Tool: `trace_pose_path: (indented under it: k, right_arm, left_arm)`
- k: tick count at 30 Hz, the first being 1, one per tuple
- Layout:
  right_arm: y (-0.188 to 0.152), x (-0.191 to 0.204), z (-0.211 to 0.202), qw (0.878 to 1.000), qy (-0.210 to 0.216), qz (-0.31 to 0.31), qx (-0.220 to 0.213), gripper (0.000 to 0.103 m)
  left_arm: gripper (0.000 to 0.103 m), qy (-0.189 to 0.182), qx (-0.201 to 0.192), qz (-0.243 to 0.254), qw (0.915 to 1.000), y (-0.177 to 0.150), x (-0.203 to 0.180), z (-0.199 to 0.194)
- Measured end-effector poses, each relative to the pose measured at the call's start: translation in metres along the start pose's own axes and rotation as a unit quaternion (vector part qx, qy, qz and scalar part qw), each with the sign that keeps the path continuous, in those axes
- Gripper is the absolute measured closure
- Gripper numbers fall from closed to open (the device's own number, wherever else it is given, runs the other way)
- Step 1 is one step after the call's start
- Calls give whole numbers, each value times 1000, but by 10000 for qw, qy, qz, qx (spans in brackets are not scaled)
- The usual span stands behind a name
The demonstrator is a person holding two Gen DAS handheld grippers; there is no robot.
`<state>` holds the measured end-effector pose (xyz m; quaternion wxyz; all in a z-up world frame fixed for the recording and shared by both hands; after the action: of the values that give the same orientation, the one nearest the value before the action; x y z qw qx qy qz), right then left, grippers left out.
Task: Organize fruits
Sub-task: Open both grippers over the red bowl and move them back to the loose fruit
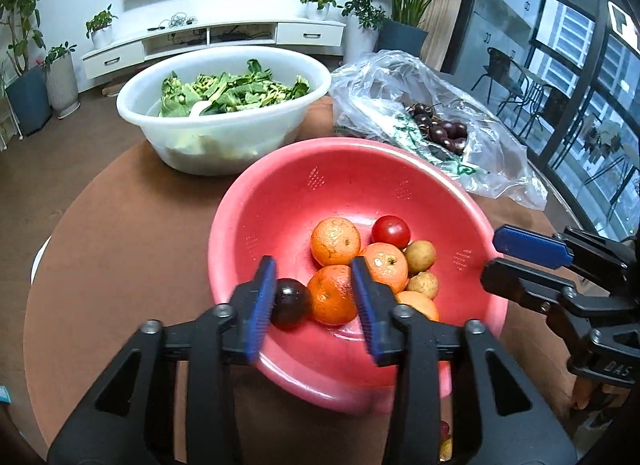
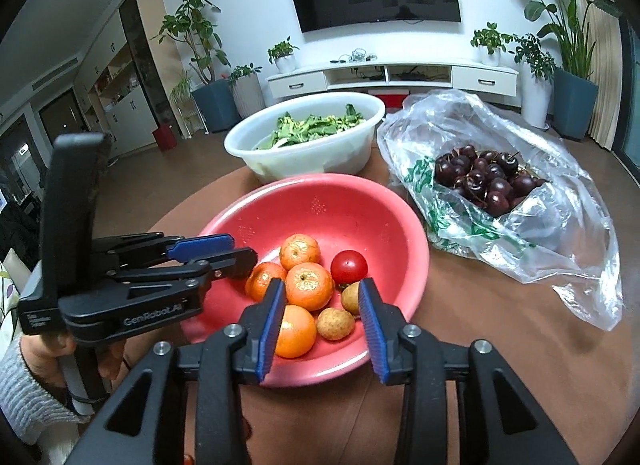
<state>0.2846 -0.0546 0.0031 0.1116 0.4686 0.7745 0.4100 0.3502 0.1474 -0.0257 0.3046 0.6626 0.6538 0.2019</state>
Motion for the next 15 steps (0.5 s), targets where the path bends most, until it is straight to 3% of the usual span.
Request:
trace_pose_path:
  k: [9, 15]
  right_arm:
    - [-17, 8, -28, 9999, 67, 57, -108, 62]
    - [-33, 14, -48, 9998, 113, 60, -161, 62]
  left_arm:
    - [57, -24, -111, -97, 9999, -12, -2, -28]
    - [57, -86, -147, -210, 9996, -36, -6, -58]
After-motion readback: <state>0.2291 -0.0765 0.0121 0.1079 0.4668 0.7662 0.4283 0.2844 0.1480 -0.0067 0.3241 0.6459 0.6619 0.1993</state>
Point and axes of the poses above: each gripper's, at about its wrist camera, not at the fingertips, and z roughly the way its jaws point, x to its left, y to its top, the point moved 4 cm from there along z, roughly the way its jaws point
